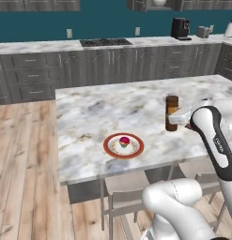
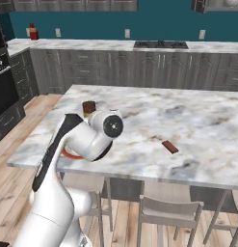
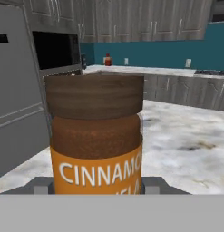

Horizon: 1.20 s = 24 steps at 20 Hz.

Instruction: Take the cinnamon bottle from the cabinet and place it on the dining table, next to the plate with the cupcake. Then take the chocolate from the dining counter and place it on the cupcake plate.

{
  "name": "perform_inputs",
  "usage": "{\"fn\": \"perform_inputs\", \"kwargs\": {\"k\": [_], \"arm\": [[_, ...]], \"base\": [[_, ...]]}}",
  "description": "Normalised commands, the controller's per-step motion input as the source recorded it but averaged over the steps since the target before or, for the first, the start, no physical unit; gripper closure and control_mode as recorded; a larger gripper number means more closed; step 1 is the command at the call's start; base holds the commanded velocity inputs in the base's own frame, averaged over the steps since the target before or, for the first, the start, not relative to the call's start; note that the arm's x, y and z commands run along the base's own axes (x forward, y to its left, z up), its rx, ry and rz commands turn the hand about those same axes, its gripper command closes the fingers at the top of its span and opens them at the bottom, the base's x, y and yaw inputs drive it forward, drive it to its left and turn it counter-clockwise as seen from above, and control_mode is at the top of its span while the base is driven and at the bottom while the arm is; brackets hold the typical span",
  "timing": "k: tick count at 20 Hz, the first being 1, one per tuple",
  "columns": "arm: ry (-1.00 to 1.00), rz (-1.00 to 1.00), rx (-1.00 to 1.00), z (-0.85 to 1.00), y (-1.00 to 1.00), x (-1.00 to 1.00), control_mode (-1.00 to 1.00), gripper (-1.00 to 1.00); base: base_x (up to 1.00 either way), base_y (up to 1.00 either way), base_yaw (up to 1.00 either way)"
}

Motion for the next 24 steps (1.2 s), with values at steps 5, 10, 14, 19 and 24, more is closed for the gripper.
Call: {"fn": "perform_inputs", "kwargs": {"k": [5, 10, 14, 19, 24], "arm": [[0.06, 0.00, 0.01, -0.87, -0.05, 0.43, -1.00, 1.00], [0.00, 0.00, 0.00, -0.96, -0.01, 0.76, -1.00, 1.00], [0.00, 0.00, 0.00, -0.70, -0.04, 0.95, -1.00, 1.00], [0.00, 0.05, 0.00, -0.48, -0.27, 0.61, -1.00, 1.00], [-0.02, 0.10, 0.00, -0.42, -0.33, 0.42, -1.00, 1.00]], "base": [[0.00, 0.00, 0.00], [0.00, 0.00, 0.00], [0.00, 0.00, 0.00], [0.00, 0.00, 0.00], [0.00, 0.00, 0.00]]}}
